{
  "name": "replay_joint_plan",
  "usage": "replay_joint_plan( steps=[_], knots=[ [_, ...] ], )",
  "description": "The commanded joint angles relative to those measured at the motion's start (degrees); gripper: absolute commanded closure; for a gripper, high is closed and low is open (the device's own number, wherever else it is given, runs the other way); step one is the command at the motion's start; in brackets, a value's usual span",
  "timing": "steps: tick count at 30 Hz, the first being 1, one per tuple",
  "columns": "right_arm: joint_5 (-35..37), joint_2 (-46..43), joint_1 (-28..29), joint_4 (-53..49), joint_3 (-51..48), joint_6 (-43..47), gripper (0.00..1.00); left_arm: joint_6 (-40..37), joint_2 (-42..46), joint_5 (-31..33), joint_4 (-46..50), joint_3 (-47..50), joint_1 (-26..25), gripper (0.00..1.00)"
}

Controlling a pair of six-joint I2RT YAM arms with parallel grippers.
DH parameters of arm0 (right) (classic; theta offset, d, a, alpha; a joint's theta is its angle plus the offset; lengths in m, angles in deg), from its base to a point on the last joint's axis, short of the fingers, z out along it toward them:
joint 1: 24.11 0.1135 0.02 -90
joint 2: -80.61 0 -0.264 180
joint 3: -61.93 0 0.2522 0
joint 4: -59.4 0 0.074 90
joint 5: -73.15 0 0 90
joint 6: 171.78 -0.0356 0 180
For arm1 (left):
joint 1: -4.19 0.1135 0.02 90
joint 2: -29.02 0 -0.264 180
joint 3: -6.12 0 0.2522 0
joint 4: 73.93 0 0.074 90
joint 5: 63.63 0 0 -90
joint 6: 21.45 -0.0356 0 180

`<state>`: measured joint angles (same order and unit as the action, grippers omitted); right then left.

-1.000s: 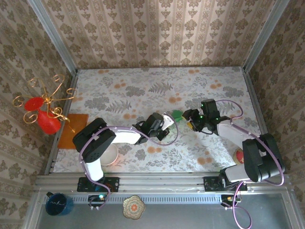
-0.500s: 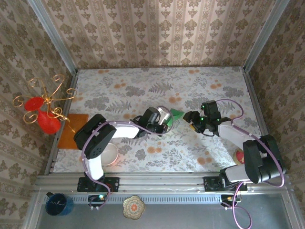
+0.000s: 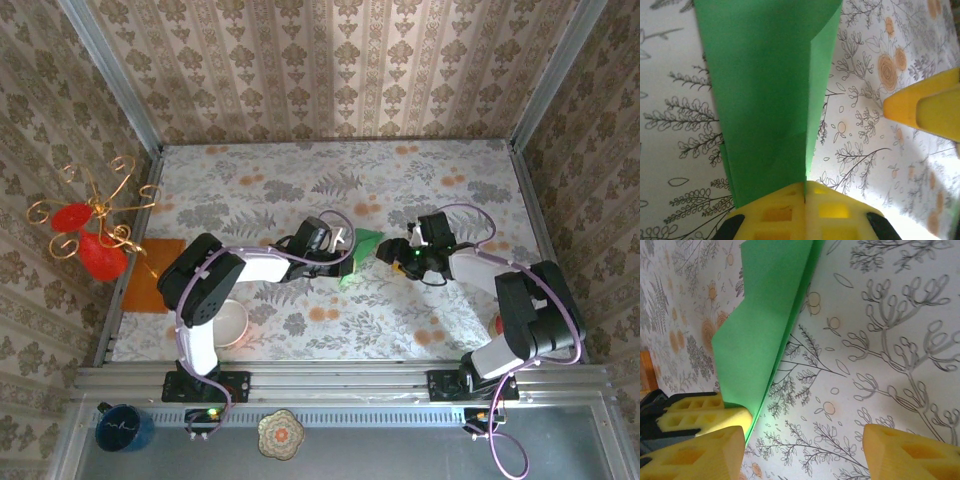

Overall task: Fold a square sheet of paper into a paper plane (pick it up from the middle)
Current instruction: Fold the wing for the fifth time at the center of the table.

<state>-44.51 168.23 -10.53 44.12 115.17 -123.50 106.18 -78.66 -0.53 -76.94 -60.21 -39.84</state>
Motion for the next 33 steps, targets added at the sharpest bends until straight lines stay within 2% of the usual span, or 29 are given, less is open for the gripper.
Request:
replay_joint_plan(
  steps=[1, 13, 26, 33],
  knots=[
    [-1.45, 1.65, 0.98, 0.80, 2.32, 3.13, 0.34, 8.28, -1.19, -4.54, -3.74, 0.61, 0.95, 1.00],
    [-0.48, 8.98, 3.71, -2.05, 9.25, 4.89, 0.37, 18.89, -4.14, -7.90, -13.81, 3.31, 1.78, 1.00],
    [1.09, 13.81, 4.13, -4.11, 11.93, 5.15, 0.42, 24.49, -6.80, -7.65, -20.99, 6.49, 2.14, 1.00],
    [3.59, 15.19, 4.60, -5.45, 12.36, 5.32, 0.45, 24.92, -6.73, -6.63, -22.56, 7.81, 2.20, 1.00]
  ],
)
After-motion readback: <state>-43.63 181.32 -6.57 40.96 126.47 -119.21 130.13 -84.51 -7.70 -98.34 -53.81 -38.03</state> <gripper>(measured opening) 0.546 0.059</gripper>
